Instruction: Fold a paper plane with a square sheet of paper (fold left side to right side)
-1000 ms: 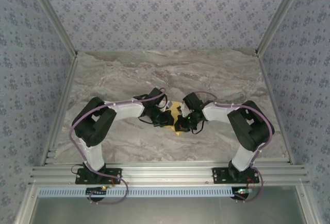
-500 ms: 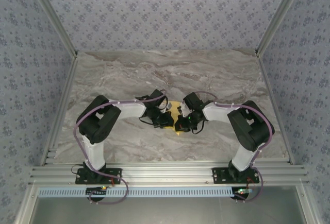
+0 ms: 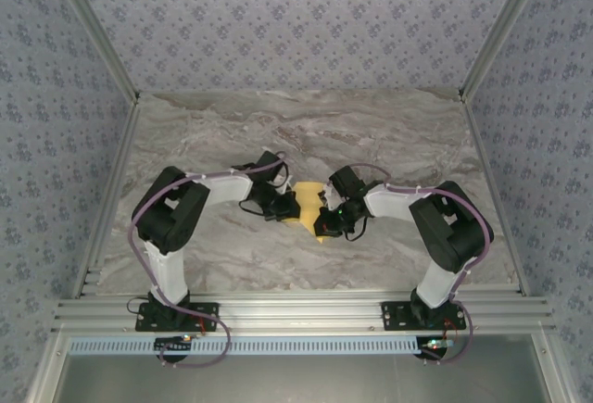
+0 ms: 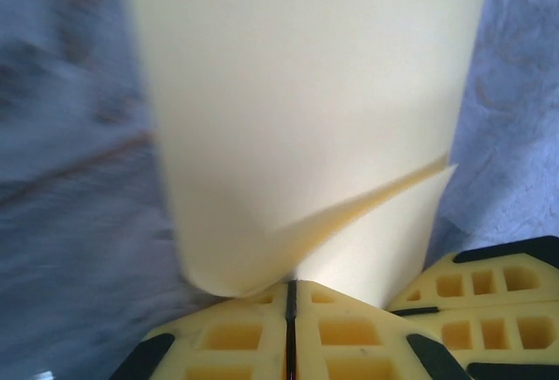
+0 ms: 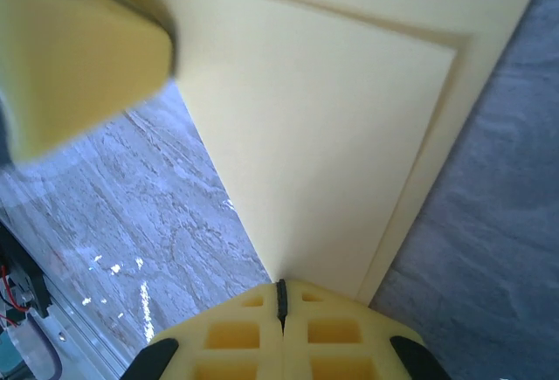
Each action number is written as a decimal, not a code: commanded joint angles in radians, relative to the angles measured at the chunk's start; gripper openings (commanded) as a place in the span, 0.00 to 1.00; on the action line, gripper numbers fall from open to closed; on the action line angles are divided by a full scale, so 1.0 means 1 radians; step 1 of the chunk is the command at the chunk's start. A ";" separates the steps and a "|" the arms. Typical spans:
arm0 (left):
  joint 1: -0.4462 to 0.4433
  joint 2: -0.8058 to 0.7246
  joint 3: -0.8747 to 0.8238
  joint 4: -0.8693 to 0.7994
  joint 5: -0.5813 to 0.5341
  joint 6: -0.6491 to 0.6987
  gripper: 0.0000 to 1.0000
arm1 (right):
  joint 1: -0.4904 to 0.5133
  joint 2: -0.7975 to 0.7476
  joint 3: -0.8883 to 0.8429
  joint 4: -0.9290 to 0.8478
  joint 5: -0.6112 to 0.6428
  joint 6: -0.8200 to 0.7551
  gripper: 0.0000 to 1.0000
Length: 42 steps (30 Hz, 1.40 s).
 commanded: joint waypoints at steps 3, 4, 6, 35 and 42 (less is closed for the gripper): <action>0.136 0.062 0.025 -0.078 -0.220 0.088 0.09 | -0.015 0.029 -0.060 -0.174 0.164 -0.020 0.00; 0.150 0.062 0.030 -0.077 -0.217 0.092 0.09 | -0.015 0.027 -0.061 -0.175 0.164 -0.020 0.00; 0.171 0.057 0.039 -0.083 -0.212 0.101 0.09 | -0.015 0.024 -0.062 -0.175 0.164 -0.021 0.00; -0.094 0.064 0.104 0.012 -0.121 -0.006 0.12 | -0.007 0.023 -0.046 -0.171 0.144 -0.014 0.00; -0.073 0.091 0.060 -0.010 -0.164 -0.006 0.11 | -0.007 -0.016 -0.059 -0.210 0.132 -0.023 0.00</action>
